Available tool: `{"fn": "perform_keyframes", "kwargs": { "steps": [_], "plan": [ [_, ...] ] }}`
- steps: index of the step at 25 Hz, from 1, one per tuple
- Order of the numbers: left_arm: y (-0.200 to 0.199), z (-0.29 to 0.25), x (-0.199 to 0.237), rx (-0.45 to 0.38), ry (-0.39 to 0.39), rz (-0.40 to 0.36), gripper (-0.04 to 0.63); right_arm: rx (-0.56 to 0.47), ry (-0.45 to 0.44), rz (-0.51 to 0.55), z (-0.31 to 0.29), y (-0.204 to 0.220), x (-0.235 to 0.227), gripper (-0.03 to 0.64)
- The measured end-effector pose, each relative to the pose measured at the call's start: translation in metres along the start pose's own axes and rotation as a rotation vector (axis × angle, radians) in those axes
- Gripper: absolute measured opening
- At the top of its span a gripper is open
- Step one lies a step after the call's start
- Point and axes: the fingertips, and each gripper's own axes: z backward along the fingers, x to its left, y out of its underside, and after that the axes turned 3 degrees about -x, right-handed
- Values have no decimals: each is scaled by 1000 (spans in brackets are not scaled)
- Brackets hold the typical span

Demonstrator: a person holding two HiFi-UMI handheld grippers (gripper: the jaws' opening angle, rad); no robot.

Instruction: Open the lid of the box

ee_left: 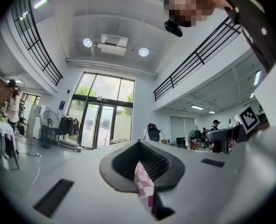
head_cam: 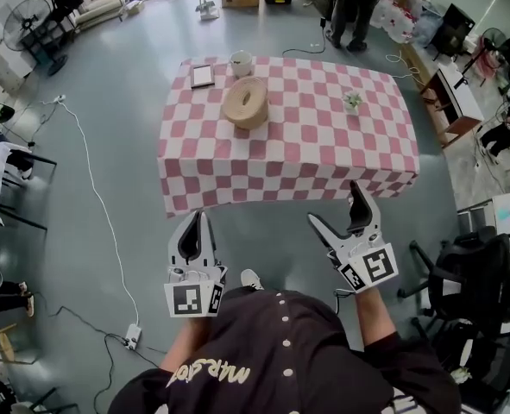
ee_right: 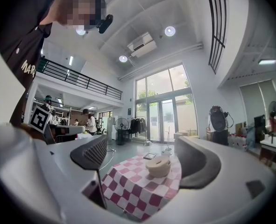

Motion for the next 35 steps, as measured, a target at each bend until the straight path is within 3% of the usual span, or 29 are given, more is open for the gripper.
{"fn": "perform_keyframes", "kwargs": {
  "steps": [14,25,35],
  "plan": [
    [9,-12,39,5,30,-2,6,12,30,5,-18,8,18,459],
    [13,-33,43,13,1,-20,6,-7,38,-5,-42,16,-8,459],
    [13,-87,46,14,-44,-48,6,-8,5,-64,-91,27,-57,465]
  ]
}}
